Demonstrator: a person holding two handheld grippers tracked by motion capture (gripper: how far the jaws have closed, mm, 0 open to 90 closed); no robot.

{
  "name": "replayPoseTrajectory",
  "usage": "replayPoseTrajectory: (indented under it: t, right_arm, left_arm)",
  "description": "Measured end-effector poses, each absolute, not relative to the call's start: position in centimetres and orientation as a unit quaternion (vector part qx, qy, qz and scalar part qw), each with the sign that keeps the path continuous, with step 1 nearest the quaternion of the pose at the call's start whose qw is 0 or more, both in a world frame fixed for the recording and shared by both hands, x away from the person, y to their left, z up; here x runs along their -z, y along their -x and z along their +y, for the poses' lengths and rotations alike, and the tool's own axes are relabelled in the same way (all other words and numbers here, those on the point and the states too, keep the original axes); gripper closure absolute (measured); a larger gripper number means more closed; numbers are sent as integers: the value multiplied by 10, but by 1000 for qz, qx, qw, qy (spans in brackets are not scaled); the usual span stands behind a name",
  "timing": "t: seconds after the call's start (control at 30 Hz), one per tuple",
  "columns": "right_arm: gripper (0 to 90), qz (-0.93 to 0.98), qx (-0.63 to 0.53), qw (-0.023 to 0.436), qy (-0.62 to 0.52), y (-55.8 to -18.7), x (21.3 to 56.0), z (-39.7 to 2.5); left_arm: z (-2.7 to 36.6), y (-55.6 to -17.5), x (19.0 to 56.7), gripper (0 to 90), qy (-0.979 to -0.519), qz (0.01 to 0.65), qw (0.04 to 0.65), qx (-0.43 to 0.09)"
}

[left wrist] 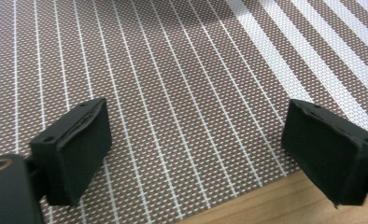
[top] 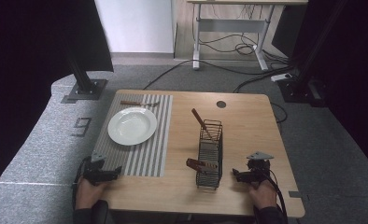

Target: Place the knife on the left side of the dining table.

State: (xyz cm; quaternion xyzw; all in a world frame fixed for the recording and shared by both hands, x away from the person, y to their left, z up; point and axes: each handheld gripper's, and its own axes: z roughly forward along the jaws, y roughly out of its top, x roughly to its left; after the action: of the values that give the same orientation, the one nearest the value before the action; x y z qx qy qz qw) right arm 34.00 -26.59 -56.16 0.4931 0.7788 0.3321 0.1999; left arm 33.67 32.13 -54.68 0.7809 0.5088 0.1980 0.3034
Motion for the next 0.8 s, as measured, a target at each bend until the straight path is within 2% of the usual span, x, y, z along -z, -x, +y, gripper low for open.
replayPoseTrajectory:
  t: [0.2, 0.8]
  right_arm:
    - [0, 779, -332, 200, -494, -340, 562, -266]
    - [0, 778, -331, 200, -494, -340, 562, -265]
  left_arm:
    - [317, -339, 548, 2, -786, 508, 296, -192]
    - [315, -339, 548, 0, -783, 513, 295, -194]
